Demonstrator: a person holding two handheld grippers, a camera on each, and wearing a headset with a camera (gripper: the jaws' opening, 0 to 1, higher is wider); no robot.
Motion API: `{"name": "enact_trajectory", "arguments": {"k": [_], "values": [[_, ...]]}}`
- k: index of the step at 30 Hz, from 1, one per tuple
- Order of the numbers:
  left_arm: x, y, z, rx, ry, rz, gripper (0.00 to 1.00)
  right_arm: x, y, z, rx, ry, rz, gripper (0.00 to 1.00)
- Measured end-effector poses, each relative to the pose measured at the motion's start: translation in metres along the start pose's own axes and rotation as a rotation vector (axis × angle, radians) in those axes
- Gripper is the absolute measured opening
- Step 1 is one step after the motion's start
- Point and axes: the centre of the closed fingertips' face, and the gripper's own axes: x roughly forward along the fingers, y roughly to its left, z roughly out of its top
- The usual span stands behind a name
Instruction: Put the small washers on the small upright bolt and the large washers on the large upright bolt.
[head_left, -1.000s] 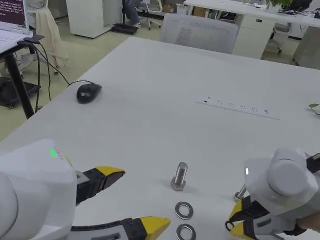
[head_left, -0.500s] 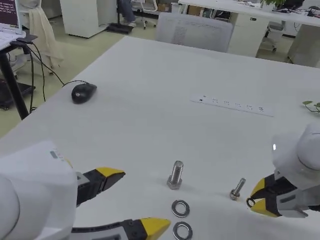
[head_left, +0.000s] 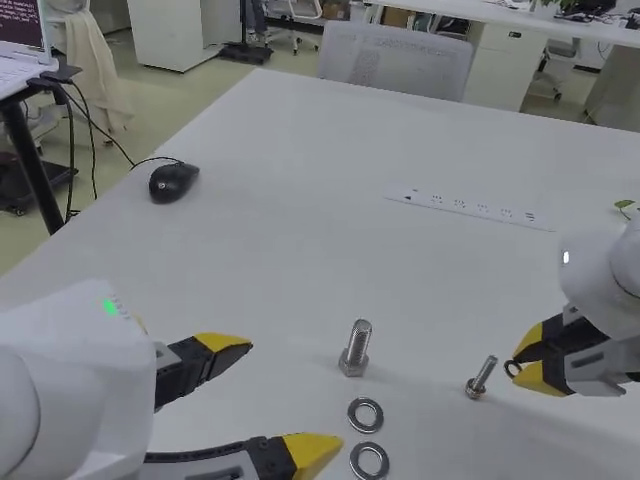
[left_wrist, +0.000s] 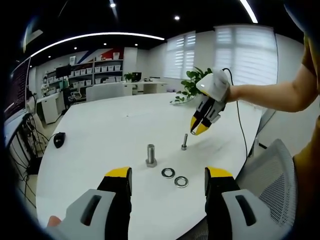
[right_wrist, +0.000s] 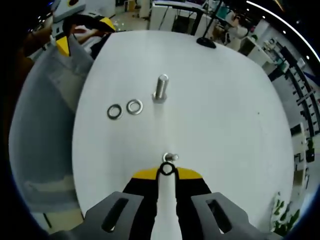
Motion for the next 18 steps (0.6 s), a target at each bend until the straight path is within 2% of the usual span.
{"name": "enact_trajectory", "arguments": {"k": [18], "values": [[0.0012,0.0020,0.0019,-0.003,0.000,0.004,0.58,0.0091,-0.0108,0.0050,-0.024,0.007,0.007,0.12]]}}
